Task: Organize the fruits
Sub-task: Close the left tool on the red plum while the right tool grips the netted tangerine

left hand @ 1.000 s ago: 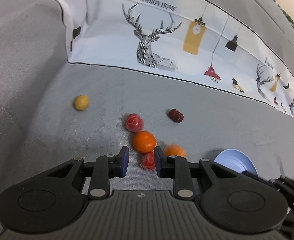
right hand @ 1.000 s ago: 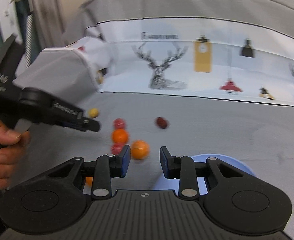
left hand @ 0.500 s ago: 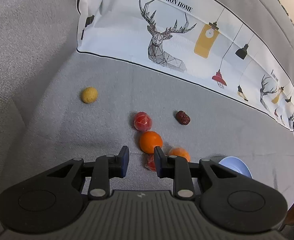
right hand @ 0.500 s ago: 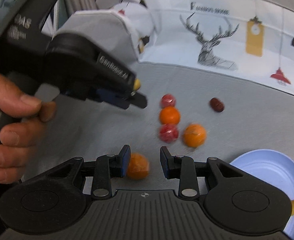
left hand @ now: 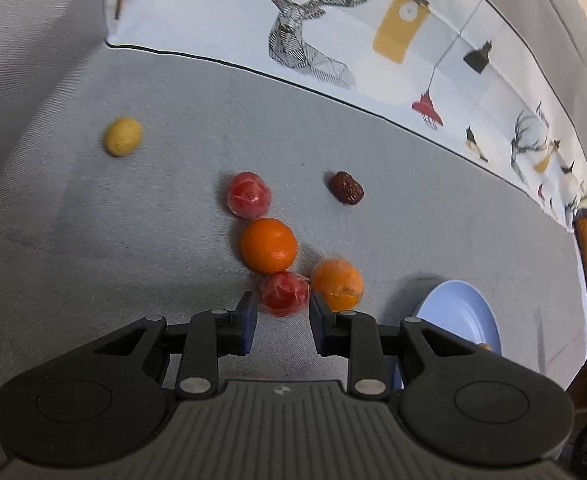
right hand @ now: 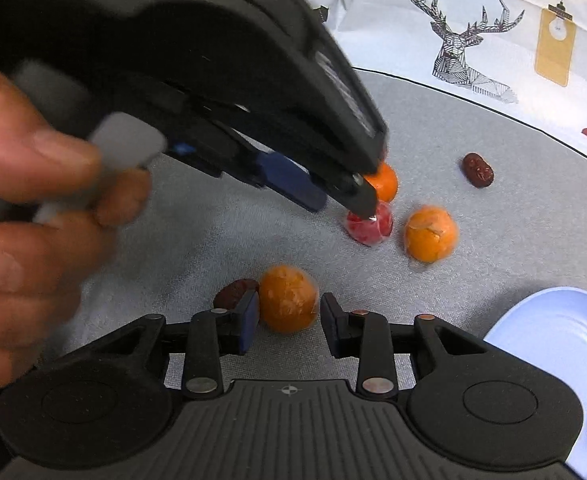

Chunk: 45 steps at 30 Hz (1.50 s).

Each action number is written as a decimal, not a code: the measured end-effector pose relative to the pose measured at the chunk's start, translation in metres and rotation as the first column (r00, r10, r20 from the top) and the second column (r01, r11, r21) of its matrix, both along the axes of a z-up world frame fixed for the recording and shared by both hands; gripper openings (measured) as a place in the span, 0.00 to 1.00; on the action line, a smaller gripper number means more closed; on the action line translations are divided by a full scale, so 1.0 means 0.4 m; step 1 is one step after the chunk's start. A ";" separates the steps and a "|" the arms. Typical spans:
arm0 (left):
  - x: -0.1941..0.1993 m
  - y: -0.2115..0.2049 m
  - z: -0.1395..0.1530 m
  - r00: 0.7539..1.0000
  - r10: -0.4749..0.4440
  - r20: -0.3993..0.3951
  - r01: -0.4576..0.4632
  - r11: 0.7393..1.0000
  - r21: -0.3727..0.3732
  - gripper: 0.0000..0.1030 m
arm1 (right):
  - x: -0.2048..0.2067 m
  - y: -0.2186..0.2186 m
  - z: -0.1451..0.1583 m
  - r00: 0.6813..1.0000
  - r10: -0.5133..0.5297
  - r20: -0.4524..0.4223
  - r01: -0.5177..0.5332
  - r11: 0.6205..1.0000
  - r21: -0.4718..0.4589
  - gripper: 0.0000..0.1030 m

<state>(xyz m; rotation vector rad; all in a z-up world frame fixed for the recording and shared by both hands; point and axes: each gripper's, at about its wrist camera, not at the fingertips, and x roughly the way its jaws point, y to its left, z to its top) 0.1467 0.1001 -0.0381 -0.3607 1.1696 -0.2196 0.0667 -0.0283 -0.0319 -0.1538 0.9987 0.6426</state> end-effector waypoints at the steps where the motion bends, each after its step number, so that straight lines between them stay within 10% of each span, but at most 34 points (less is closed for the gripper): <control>1: 0.003 -0.003 -0.003 1.000 -0.004 0.001 0.004 1.000 -0.003 0.31 | -0.002 -0.004 0.002 1.000 0.004 0.003 -0.004 1.000 0.000 0.31; 30: -0.037 -0.042 -0.030 0.997 -0.060 -0.047 0.068 0.977 0.200 0.33 | 0.001 -0.077 -0.008 0.998 -0.058 -0.021 0.055 0.993 -0.103 0.33; 45: -0.169 -0.018 0.135 0.974 0.052 0.222 -0.091 0.982 0.168 0.33 | -0.029 -0.198 0.158 0.957 -0.254 0.138 0.251 0.967 0.037 0.32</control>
